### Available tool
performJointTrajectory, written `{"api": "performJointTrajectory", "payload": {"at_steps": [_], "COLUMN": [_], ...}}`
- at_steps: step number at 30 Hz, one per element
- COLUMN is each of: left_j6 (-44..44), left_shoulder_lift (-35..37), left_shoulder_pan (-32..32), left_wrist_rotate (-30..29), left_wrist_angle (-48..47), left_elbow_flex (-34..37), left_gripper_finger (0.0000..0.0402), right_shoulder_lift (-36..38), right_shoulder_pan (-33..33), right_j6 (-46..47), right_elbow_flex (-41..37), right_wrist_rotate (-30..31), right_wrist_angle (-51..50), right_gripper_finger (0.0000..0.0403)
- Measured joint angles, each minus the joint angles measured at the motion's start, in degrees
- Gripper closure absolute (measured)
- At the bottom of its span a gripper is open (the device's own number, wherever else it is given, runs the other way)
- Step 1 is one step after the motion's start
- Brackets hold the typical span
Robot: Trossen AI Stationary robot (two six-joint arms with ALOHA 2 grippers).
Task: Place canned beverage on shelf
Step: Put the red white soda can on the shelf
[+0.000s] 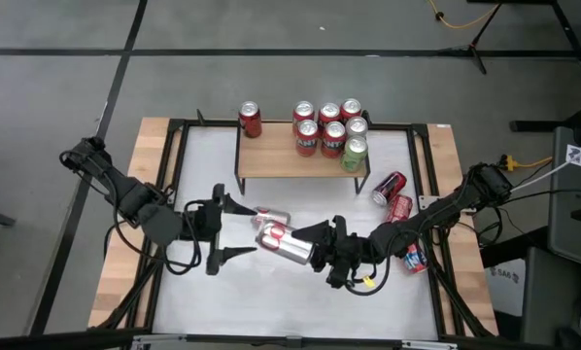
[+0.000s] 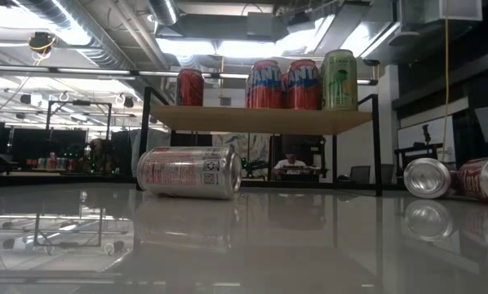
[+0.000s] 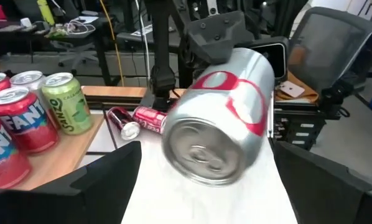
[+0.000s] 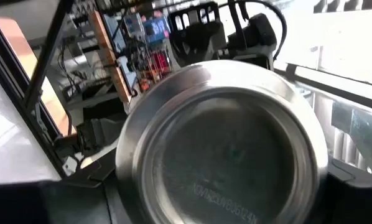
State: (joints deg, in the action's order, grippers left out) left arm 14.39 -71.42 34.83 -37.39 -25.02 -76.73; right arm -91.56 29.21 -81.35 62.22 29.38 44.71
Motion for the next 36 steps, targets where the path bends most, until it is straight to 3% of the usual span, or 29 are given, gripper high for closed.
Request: {"api": "performJointTrajectory", "payload": {"at_steps": [5,11,17,24,36], "left_j6": [-0.2,-5.7,-6.0,-6.2,-6.1], "left_shoulder_lift": [-0.4,-2.9,-5.1,-6.6,-7.0], "left_shoulder_pan": [-0.1,-0.7,-2.1,-4.2,-5.3], "left_wrist_rotate": [0.1,3.9,4.2,8.5,8.6], "left_wrist_angle": [1.1,5.4,6.9,9.2,9.6], "left_elbow_flex": [0.0,0.0,0.0,0.0,0.0], "left_gripper_finger": [0.0040,0.0040,0.0040,0.0040,0.0040], "right_shoulder_lift": [0.0,0.0,0.0,0.0,0.0], "right_shoulder_pan": [0.0,0.0,0.0,0.0,0.0], "right_j6": [0.0,0.0,0.0,0.0,-0.1], "right_elbow_flex": [0.0,0.0,0.0,0.0,0.0], "right_wrist_rotate": [-3.5,-3.5,-3.6,-5.0,-4.6], "right_wrist_angle": [0.1,0.2,0.2,0.4,0.3], "right_gripper_finger": [0.0102,0.0101,0.0100,0.0100,0.0100]}}
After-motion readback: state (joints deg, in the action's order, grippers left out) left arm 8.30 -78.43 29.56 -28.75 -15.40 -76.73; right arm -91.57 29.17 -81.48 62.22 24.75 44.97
